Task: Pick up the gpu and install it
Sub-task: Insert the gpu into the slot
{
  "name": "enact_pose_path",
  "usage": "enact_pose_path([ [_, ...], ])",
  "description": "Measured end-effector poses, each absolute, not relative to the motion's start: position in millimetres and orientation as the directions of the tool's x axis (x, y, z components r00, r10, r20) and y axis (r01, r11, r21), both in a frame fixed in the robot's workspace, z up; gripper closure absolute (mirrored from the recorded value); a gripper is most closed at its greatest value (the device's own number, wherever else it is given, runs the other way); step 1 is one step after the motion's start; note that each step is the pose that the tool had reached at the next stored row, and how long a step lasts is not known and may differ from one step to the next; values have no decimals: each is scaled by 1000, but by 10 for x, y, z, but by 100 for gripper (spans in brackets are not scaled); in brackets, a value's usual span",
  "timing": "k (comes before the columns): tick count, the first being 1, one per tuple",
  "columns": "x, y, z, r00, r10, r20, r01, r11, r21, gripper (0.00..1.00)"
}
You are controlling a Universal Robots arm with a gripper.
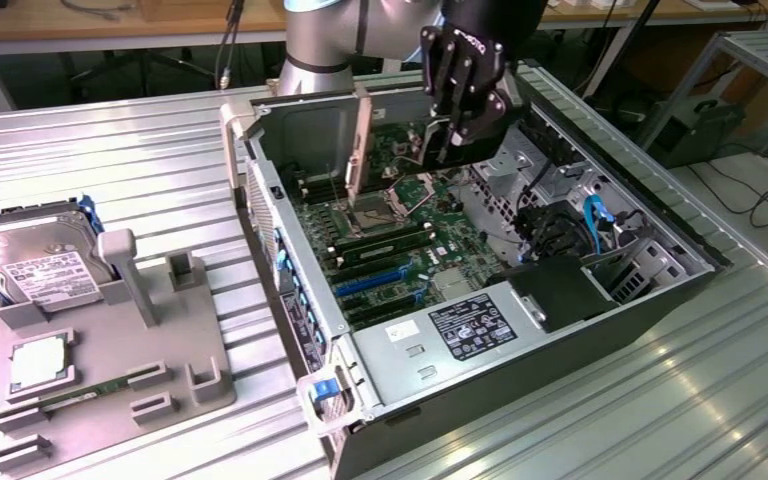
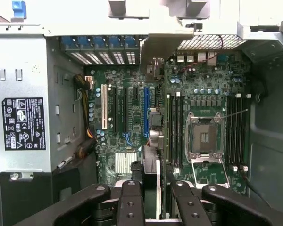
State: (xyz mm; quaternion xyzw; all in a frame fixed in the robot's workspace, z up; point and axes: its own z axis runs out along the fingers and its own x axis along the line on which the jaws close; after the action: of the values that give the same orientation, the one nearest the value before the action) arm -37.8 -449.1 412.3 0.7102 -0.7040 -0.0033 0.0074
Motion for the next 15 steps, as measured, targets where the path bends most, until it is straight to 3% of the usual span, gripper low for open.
enact_pose_path([
  [15,-378,-4491,4064,71,-997,6,-997,-71,15,73],
])
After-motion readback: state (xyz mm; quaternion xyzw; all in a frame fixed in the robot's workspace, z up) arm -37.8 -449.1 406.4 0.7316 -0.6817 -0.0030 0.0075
